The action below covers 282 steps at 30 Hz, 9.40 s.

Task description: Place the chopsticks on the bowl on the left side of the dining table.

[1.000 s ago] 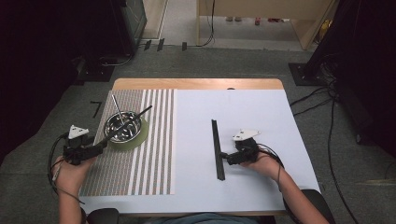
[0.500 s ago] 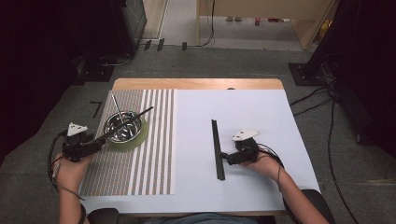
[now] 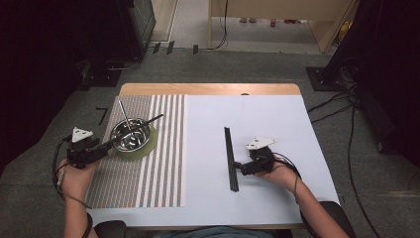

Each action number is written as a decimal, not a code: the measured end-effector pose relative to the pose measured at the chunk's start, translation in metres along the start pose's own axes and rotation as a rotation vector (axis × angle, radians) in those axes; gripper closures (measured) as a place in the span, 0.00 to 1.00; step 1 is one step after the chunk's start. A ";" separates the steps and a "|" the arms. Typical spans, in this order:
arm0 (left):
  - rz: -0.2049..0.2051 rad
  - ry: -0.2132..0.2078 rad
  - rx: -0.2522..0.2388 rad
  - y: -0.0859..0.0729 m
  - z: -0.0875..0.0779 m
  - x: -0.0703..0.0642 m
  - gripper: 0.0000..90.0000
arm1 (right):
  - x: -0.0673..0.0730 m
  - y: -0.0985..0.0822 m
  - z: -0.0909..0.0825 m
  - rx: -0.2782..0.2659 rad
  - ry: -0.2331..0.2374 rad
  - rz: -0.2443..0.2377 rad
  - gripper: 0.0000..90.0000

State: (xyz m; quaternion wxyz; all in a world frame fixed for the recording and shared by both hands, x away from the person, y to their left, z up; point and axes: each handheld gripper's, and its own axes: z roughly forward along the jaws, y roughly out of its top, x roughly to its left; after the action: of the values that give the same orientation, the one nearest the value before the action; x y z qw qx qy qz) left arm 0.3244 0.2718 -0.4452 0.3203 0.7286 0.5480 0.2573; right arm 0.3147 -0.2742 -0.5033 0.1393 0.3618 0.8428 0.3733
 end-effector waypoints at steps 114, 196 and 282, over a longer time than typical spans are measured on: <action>0.024 -0.193 0.082 0.082 0.063 -0.056 1.00 | 0.000 0.000 0.000 0.000 0.000 -0.001 0.13; 0.019 -0.139 0.158 0.047 0.027 -0.048 1.00 | 0.000 0.000 0.000 0.000 0.000 -0.002 0.13; 0.141 -0.389 -0.033 0.074 0.023 -0.125 0.39 | 0.000 0.000 0.000 0.000 0.000 -0.002 0.13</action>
State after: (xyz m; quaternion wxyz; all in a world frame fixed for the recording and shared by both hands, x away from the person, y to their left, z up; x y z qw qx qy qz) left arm 0.3549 0.1326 -0.4082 0.4131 0.7958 0.4192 0.1424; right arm 0.3147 -0.2743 -0.5033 0.1398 0.3610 0.8431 0.3733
